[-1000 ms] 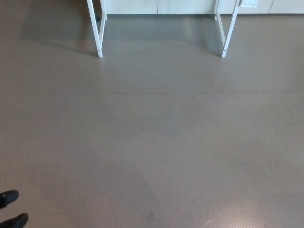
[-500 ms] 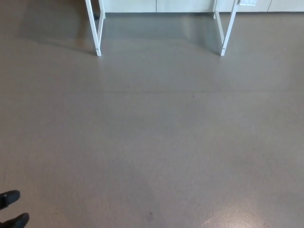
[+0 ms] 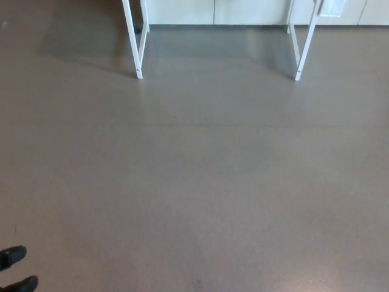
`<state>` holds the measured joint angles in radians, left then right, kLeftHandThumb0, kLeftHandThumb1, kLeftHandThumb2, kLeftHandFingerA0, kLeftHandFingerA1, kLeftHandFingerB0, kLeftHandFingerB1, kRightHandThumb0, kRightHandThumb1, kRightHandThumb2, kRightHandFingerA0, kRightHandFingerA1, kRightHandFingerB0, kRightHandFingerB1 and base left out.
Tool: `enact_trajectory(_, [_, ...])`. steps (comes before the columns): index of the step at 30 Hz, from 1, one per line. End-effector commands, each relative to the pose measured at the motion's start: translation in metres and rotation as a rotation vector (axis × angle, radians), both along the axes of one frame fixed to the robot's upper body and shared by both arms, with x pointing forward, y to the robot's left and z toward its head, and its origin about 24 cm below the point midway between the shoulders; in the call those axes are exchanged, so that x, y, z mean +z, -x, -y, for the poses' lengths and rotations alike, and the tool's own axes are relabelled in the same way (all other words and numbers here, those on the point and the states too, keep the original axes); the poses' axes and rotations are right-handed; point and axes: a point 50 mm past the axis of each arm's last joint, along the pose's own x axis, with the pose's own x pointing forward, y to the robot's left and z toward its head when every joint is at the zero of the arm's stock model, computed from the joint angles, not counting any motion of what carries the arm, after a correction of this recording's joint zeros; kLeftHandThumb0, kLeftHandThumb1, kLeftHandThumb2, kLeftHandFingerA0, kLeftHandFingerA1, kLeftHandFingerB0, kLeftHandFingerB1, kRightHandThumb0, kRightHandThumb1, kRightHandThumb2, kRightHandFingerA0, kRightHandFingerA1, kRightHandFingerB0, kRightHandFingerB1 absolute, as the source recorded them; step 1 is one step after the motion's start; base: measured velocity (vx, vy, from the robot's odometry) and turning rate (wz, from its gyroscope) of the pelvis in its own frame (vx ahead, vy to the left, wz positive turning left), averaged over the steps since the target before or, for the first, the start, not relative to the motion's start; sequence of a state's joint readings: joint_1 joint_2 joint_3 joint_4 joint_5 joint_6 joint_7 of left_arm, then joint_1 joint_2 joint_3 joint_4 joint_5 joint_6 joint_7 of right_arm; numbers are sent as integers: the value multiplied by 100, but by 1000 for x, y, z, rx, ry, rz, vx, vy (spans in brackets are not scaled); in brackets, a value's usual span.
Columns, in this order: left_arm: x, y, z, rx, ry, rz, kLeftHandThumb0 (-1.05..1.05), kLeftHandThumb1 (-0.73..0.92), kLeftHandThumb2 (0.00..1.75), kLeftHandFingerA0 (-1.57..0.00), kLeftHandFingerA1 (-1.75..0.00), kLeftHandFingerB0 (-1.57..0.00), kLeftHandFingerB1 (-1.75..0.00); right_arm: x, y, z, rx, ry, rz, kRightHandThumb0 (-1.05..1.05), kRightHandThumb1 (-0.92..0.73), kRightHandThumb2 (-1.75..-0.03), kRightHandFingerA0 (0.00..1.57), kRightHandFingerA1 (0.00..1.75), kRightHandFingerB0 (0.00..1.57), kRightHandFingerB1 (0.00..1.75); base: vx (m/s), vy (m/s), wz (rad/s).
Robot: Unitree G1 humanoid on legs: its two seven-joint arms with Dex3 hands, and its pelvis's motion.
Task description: The robot walk towards a table in front and then clicks the light switch button using the right hand's index finger
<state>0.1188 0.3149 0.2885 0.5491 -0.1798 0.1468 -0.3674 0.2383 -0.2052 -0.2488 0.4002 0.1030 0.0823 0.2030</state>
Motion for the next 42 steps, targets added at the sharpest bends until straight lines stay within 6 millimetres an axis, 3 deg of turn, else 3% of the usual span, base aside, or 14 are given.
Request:
enact_trajectory(1, [1, 2, -5, 8, -5, -10, -23, 53, 55, -44, -46, -40, -38, 0, 2, 2, 7, 20, 1, -11, -53, -92, 31, 58, 9, 48, 41, 249, -29])
enact_trajectory(10, [2, 2, -3, 8, -6, -6, -22, 54, 56, -44, -45, -40, -39, 1, 2, 1, 28, 29, 0, -10, -54, -93, 32, 59, 9, 48, 173, 213, -7])
enact_trajectory(27, [0, 5, -3, -4, -16, -14, -24, 52, 55, -45, -45, -40, -38, 0, 3, 2, 58, 52, -21, -10, -54, -92, 33, 59, 10, 48, 172, -121, 10])
enact_trajectory(32, [-10, 30, 0, -3, -24, -77, -22, 54, 56, -49, -46, -43, -38, -8, 31, 3, 59, 46, -78, -10, -55, -93, 34, 59, 9, 47, 195, 53, -6])
enact_trajectory(42, [-14, 51, 3, -48, -25, -121, -24, 62, 58, -45, -45, -38, -38, -20, 51, -1, 69, 33, -117, -11, -53, -92, 38, 62, 11, 48, 226, 99, 1])
